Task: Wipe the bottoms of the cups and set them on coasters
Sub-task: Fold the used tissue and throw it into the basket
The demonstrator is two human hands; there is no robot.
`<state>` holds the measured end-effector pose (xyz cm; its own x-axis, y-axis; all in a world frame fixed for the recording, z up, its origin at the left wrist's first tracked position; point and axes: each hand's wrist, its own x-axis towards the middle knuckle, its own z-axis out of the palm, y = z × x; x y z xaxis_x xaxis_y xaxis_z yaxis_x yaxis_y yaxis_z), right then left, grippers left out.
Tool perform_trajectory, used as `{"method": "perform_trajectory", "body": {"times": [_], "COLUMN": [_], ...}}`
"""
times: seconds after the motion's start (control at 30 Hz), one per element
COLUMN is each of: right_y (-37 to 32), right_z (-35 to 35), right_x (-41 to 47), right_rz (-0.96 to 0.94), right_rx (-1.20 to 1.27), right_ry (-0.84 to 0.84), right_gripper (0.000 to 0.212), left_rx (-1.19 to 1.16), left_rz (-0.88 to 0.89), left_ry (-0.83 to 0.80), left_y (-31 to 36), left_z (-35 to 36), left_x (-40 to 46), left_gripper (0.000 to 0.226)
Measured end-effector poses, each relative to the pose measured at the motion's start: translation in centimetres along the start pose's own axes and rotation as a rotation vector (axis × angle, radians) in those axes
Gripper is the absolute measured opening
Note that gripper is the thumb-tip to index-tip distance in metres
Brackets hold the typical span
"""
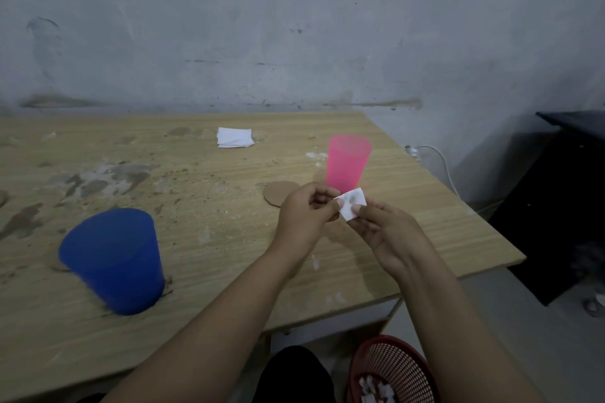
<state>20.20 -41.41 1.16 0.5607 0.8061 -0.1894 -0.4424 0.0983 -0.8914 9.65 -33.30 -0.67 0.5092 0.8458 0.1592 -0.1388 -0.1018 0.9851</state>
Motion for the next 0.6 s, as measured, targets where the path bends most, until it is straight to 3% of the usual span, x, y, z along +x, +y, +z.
{"method": "perform_trajectory", "body": {"times": [0.03, 0.1, 0.17, 0.23, 0.33, 0.47, 0.6], "right_y": [0.2, 0.5, 0.7, 0.6, 0.7, 1.7, 2.9], "right_z": [0.1, 0.0, -0.6, -1.2, -1.5, -1.6, -1.2], "right_x": [0.0, 0.3, 0.9, 1.6, 2.1, 2.5, 1.7], "right_rz": [0.013, -0.003, -0.100, -0.282, -0.536, -0.549, -0.542], "right_rx": [0.032, 0.042, -0.099, -0.413, -1.017, -1.580, -1.747], "right_ry": [0.031, 0.109, 0.208, 0.320, 0.411, 0.263, -0.033], "right_gripper": [0.006, 0.011, 0.008, 0.005, 0.011, 0.023, 0.035], "left_rx": [-0.038, -0.035, 0.177, 0.491, 0.872, 1.113, 1.258], "left_rz": [-0.018, -0.024, 0.037, 0.107, 0.158, 0.181, 0.187], "left_ry": [0.012, 0.026, 0.059, 0.078, -0.096, -0.239, -0.292], "left_y": [0.0, -0.1, -0.5, -1.2, -2.2, -3.0, -3.3], "left_z": [0.2, 0.4, -0.1, -1.1, -2.2, -2.2, -2.0], "left_x": [-0.2, -0.5, -0.7, -0.7, -1.2, -1.7, -1.8], "left_gripper": [0.009, 0.004, 0.004, 0.016, 0.040, 0.060, 0.070]}}
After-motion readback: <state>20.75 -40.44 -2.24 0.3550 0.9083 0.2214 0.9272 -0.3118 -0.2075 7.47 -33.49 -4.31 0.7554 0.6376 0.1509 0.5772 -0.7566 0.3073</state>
